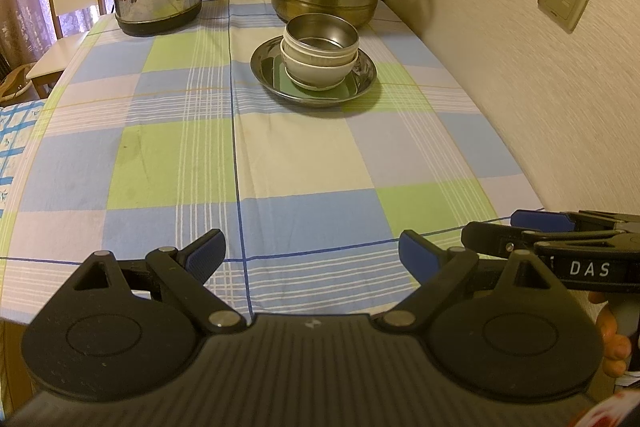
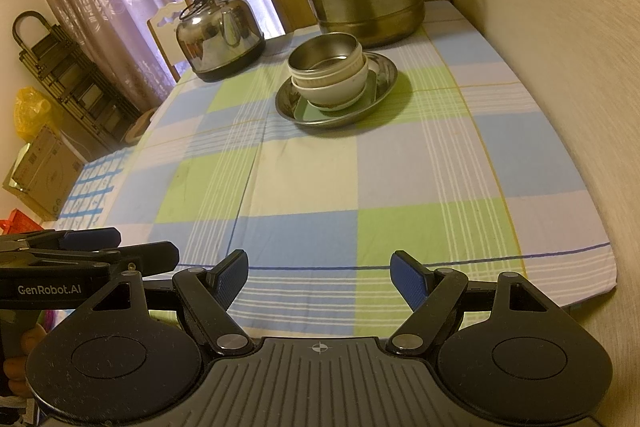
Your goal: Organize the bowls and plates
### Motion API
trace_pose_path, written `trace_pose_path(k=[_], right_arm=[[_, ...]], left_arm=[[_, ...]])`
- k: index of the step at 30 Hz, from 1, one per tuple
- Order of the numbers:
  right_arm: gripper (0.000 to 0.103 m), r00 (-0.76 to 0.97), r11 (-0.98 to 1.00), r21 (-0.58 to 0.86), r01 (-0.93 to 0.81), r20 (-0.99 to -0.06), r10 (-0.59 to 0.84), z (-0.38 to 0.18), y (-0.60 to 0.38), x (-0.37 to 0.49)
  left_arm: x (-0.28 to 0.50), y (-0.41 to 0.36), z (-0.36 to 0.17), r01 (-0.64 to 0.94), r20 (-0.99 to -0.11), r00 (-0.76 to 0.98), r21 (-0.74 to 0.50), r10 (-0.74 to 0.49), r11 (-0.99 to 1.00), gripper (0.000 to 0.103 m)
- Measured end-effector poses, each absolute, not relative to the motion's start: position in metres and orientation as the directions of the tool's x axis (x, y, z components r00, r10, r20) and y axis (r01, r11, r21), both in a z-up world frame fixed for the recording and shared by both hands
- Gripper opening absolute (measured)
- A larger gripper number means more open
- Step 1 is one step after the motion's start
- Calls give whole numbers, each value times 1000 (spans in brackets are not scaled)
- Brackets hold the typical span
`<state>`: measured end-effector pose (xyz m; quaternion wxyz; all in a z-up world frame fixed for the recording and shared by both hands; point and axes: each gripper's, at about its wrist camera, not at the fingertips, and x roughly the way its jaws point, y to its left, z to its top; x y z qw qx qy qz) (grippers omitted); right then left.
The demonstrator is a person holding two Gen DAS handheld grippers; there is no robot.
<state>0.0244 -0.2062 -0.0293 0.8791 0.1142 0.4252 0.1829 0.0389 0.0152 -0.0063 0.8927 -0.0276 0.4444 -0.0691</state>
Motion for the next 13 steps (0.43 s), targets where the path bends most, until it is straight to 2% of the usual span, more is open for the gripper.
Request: trace_pose_path(k=[13], right_arm=[[78, 571, 907, 357, -225, -706, 420, -30, -206, 25]], left_arm=[[37, 16, -7, 100, -789, 597, -110, -148, 989, 93]])
